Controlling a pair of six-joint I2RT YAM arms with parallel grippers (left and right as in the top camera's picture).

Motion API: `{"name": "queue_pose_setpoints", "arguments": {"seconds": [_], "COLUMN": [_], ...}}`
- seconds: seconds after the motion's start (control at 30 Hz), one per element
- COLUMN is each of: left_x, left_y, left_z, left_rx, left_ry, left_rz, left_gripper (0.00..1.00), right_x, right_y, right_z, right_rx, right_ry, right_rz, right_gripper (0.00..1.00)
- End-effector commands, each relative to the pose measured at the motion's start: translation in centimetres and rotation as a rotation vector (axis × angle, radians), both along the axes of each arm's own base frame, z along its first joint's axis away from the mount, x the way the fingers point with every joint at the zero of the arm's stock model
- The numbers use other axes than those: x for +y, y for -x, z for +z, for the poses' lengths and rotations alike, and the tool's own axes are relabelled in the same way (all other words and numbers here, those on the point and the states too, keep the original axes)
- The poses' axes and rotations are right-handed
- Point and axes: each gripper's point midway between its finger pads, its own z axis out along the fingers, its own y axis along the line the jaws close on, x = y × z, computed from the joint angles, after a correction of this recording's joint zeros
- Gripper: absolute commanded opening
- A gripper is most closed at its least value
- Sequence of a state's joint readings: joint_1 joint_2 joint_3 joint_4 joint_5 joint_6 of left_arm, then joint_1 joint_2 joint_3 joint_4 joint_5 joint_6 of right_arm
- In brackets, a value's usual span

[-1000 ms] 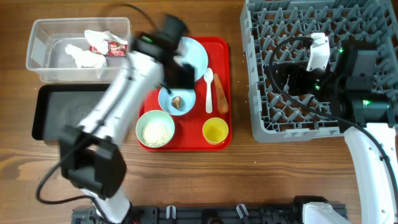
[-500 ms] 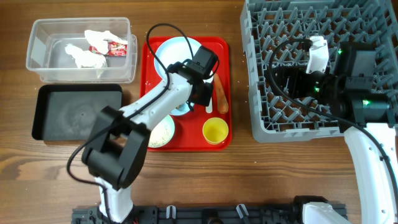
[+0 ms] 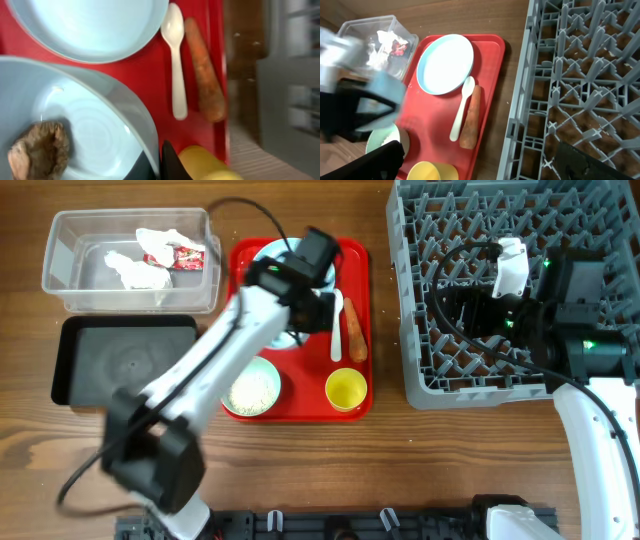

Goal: Sort waste into correct bins and load items into the dishwasher rack

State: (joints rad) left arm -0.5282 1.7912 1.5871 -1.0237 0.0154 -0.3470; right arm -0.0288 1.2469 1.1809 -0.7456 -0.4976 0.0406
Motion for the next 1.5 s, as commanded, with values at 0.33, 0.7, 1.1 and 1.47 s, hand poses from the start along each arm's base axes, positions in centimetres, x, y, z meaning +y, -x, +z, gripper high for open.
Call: {"name": "queue_pose_setpoints", "arguments": {"seconds": [0.33, 0.7, 1.1, 1.47], "left_x": [27.1, 26.6, 31.6, 34.0], "left_y": [2.1, 2.7, 2.7, 2.7], "left_z": [-0.3, -3.8, 0.9, 2.4], "left_rx": [0.098, 0.069, -0.152, -0.215], "left_ry": [0.476, 0.626, 1.058, 1.403], "left_rz": [0.597, 0.59, 0.641, 0.672], "left_gripper": [0.04, 0.04, 0.04, 0.04], "right_x": [0.4, 0.4, 0.4, 0.4], "right_y": [-0.7, -0.6, -0.4, -0.2], "right_z": [1.2, 0.2, 0.1, -0.2], "right_rx": [-0.044, 0.004, 0.016, 0.03], "right_ry": [-0.011, -0.024, -0.024, -0.02], "right_rz": [0.02, 0.007, 0.008, 0.006], "right_gripper": [1.0, 1.0, 1.0, 1.0]}}
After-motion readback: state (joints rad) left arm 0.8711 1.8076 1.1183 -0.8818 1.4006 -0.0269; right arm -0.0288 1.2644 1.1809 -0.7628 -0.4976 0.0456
